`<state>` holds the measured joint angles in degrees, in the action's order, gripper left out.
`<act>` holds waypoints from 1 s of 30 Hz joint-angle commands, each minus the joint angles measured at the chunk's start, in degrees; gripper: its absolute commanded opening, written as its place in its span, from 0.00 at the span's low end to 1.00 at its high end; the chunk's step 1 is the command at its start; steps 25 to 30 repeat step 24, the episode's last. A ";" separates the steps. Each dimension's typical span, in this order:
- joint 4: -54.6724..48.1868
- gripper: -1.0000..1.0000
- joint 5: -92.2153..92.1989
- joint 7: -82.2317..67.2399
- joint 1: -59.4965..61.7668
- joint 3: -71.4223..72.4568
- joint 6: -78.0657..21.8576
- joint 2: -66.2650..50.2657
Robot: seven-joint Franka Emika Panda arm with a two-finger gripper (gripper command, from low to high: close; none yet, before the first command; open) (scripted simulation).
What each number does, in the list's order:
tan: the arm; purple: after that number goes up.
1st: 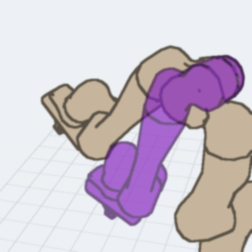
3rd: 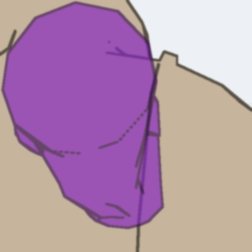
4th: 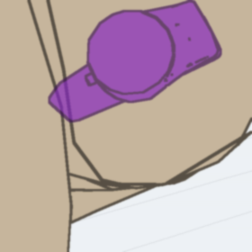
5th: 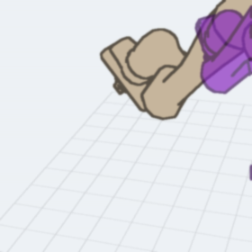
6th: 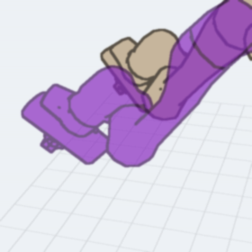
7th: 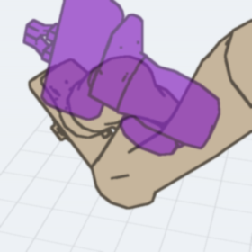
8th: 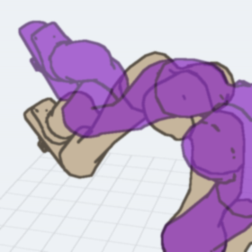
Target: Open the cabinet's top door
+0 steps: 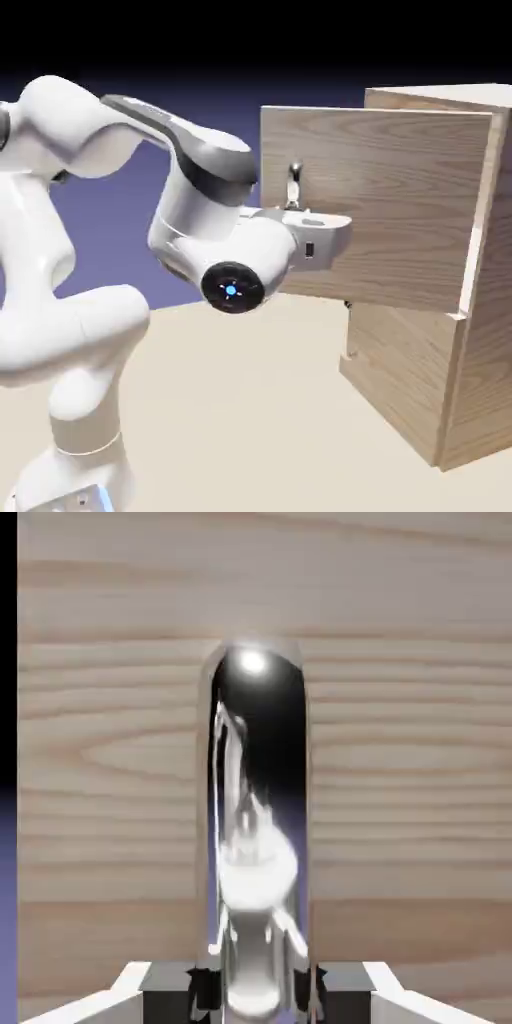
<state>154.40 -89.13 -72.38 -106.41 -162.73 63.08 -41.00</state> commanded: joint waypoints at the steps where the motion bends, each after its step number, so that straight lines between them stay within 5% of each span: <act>1: -1.43 0.00 1.93 -1.05 0.46 -0.48 -1.24 2.08; 23: -43.20 0.00 33.03 -13.01 1.22 -3.10 -22.49 44.85; 24: -43.20 1.00 33.03 -13.01 1.22 -3.10 -22.49 44.85; 30: -43.20 1.00 33.03 -13.01 1.22 -3.10 -22.49 44.85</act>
